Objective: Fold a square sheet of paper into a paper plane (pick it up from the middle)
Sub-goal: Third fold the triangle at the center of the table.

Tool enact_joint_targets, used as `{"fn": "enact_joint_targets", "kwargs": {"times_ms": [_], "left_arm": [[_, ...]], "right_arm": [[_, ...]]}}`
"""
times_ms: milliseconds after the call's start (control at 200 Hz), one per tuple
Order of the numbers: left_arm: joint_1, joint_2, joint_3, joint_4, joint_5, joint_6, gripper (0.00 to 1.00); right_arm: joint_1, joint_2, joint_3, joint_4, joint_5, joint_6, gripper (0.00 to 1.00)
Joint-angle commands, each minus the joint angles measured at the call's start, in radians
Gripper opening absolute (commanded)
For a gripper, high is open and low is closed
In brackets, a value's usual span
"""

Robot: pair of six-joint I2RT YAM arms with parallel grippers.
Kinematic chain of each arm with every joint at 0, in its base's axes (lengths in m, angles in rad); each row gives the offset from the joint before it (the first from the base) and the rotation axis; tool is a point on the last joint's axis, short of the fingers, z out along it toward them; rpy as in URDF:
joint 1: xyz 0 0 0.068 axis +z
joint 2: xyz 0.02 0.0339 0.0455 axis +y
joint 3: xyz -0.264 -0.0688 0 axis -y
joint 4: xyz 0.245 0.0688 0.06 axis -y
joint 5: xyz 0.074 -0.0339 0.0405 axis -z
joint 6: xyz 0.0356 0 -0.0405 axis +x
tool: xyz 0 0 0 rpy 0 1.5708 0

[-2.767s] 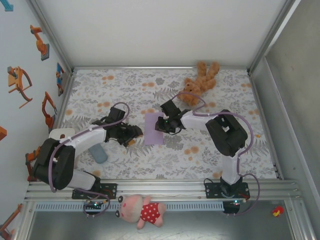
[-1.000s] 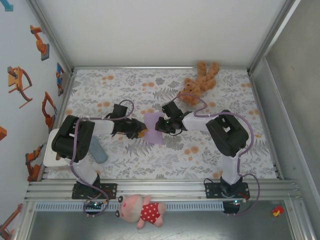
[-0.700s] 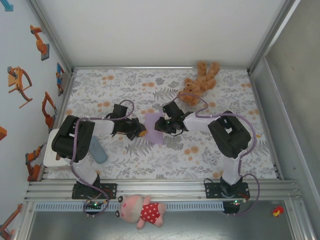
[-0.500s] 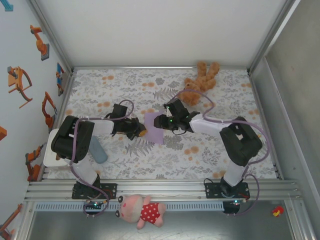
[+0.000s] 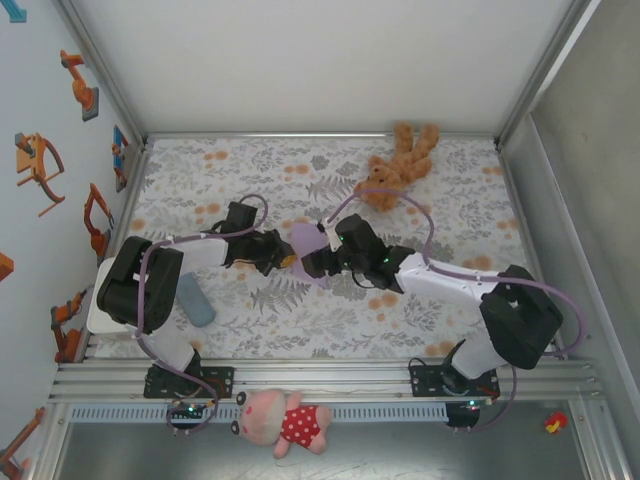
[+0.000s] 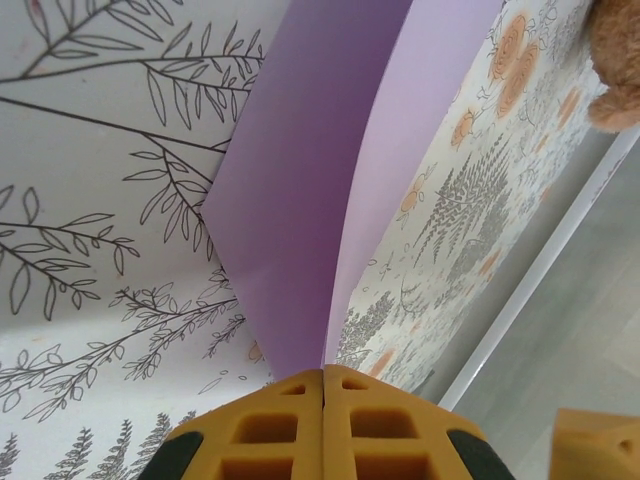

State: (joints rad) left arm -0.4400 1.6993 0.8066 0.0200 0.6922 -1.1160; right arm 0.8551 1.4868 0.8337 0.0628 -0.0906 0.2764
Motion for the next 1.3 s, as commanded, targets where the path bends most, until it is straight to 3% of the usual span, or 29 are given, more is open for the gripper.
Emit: {"fn": "enact_joint_targets", "kwargs": {"times_ms": [0,180,526,646,841,1132,1247,1297], "left_arm": [[-0.006,-0.019,0.020,-0.044,-0.011,-0.023,0.00],[-0.008,-0.018,0.020,-0.051,-0.016,-0.027,0.00],[-0.009,-0.024,0.025,-0.063,-0.013,-0.027,0.00],[-0.009,-0.024,0.025,-0.064,-0.016,-0.028,0.00],[-0.010,-0.024,0.026,-0.064,-0.013,-0.030,0.00],[-0.010,-0.033,0.026,-0.071,-0.013,-0.033,0.00],[-0.005,-0.069,0.034,-0.125,-0.025,-0.014,0.08],[0.003,-0.092,0.040,-0.174,-0.048,0.012,0.14]], "right_arm": [[0.052,-0.006,-0.038,0.084,-0.001,-0.213,0.79],[0.121,0.070,-0.025,0.100,0.031,-0.324,0.75],[0.139,0.204,0.002,0.176,0.133,-0.396,0.61],[0.139,0.193,-0.020,0.247,0.216,-0.400,0.56],[0.138,0.160,-0.030,0.254,0.211,-0.417,0.48],[0.138,0.174,-0.009,0.204,0.113,-0.411,0.18],[0.136,0.173,-0.003,0.177,0.084,-0.409,0.02],[0.132,0.169,-0.004,0.173,0.068,-0.400,0.00]]}}
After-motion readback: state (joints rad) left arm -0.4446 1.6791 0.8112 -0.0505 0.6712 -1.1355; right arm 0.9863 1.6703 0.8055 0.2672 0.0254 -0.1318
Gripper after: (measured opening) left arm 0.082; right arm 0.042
